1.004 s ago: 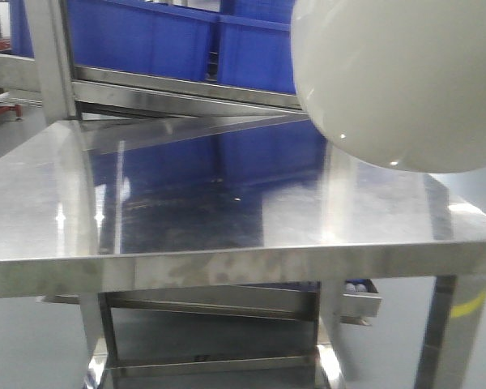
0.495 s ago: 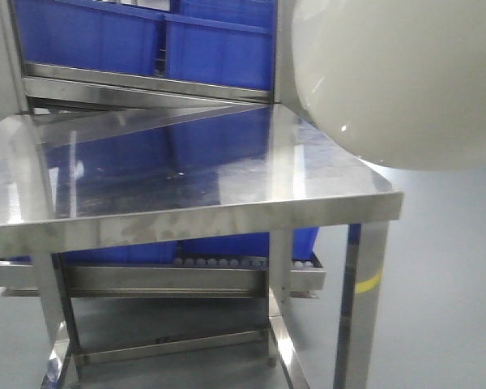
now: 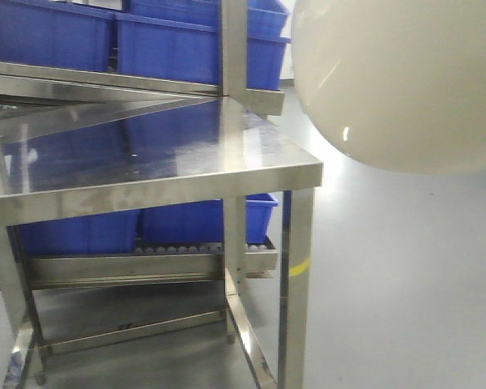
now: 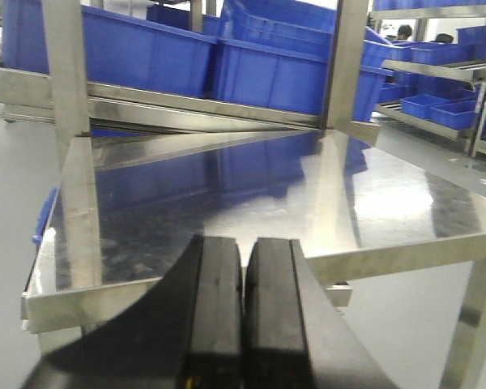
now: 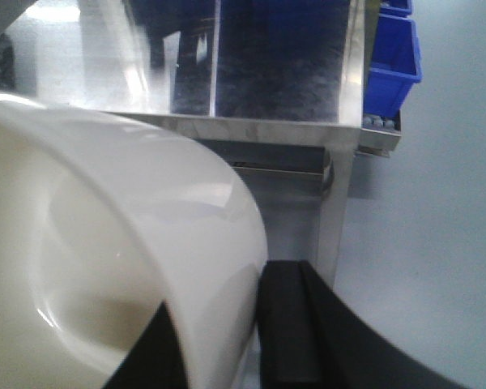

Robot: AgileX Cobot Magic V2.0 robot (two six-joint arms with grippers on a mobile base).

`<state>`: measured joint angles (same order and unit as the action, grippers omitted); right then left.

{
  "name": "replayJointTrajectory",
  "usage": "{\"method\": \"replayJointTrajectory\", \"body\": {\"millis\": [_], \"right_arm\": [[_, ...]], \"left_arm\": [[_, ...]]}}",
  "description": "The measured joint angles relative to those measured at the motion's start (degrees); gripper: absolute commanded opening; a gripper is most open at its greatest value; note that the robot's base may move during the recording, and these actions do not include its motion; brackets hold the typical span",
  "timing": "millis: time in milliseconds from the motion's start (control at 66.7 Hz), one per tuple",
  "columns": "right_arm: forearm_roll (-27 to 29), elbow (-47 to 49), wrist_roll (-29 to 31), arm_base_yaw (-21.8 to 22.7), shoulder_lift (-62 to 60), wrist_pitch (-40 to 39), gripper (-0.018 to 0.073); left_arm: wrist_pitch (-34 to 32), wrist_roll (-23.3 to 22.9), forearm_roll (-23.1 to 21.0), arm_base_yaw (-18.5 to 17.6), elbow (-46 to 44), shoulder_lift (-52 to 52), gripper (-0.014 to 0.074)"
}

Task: Move white bin to right shelf second layer
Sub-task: 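Hold the bin in the right gripper while backing away from the table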

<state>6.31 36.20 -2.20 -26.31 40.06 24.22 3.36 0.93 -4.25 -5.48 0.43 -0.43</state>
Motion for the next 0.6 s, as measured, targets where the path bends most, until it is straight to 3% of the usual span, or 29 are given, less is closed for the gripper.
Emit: {"method": "replayJointTrajectory", "body": {"millis": [600], "right_arm": [[0.0,0.0,0.0,0.0,0.0,0.0,0.0055]], "left_arm": [[0.0,0.0,0.0,0.0,0.0,0.0,0.0085]]}}
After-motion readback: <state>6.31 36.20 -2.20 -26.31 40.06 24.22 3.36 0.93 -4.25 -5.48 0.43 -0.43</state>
